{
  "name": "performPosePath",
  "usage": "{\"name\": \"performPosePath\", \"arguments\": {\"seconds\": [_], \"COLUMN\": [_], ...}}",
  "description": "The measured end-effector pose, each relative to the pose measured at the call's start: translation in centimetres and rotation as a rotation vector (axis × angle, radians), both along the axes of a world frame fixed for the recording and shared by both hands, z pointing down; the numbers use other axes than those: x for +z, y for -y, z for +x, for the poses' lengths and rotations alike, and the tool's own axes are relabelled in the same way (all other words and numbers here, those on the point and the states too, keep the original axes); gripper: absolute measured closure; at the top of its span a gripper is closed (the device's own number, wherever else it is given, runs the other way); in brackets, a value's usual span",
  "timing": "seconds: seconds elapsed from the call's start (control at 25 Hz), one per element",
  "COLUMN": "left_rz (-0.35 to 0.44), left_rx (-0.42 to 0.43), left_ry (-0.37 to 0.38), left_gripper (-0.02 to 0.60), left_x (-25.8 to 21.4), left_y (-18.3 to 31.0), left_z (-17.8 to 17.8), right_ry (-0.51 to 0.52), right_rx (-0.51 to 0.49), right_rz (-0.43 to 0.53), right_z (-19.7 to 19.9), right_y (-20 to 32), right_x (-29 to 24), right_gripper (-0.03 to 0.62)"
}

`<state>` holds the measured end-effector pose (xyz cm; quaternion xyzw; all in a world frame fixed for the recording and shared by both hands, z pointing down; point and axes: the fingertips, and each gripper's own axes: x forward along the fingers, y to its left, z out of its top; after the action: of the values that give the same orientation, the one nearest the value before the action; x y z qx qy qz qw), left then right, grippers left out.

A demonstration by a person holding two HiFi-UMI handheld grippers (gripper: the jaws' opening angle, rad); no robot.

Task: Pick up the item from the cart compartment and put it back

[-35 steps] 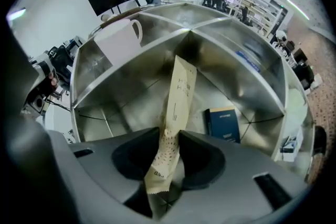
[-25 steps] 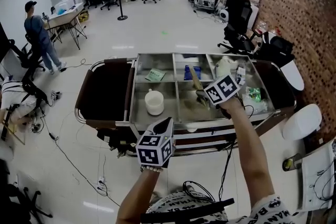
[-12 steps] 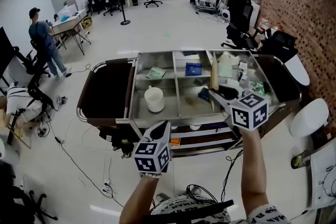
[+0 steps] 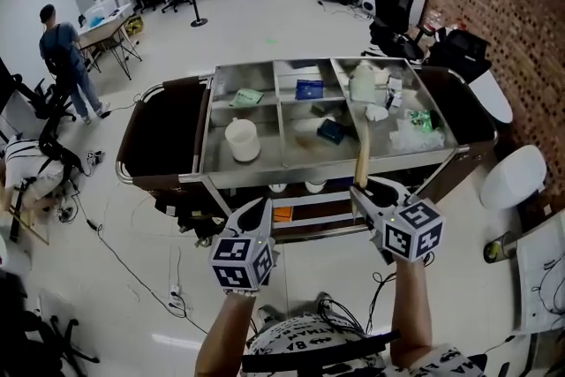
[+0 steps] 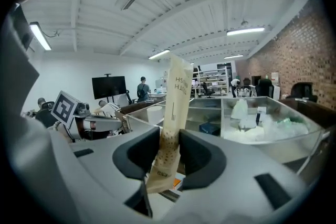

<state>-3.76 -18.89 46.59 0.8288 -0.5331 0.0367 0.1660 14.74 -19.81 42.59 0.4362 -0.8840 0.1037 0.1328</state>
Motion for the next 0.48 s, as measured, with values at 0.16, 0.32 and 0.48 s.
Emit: {"name": "performPosePath", "arguments": {"seconds": [0.16, 0.32, 0.48], "left_rz": [0.005, 0.014, 0.018], "left_rx": [0.001, -0.010, -0.026], "left_ry": [-0.013, -0.018, -0.028], "left_gripper": [0.584, 0.584, 0.584], "left_x": [0.1, -0.2, -0.5], "left_y": [-1.1, -1.9, -2.9], "left_z": [0.2, 0.0, -0.5], "right_ry": [0.039, 0.065, 0.066], "right_rx": [0.020, 0.005, -0.022], "right_rz": [-0.030, -0.045, -0.018], "right_z": [-0.2, -0.9, -1.8], "right_y": [-2.2, -3.4, -4.3], "right_x": [1.9, 2.3, 0.9], "right_gripper": [0.465, 0.465, 0.465]}}
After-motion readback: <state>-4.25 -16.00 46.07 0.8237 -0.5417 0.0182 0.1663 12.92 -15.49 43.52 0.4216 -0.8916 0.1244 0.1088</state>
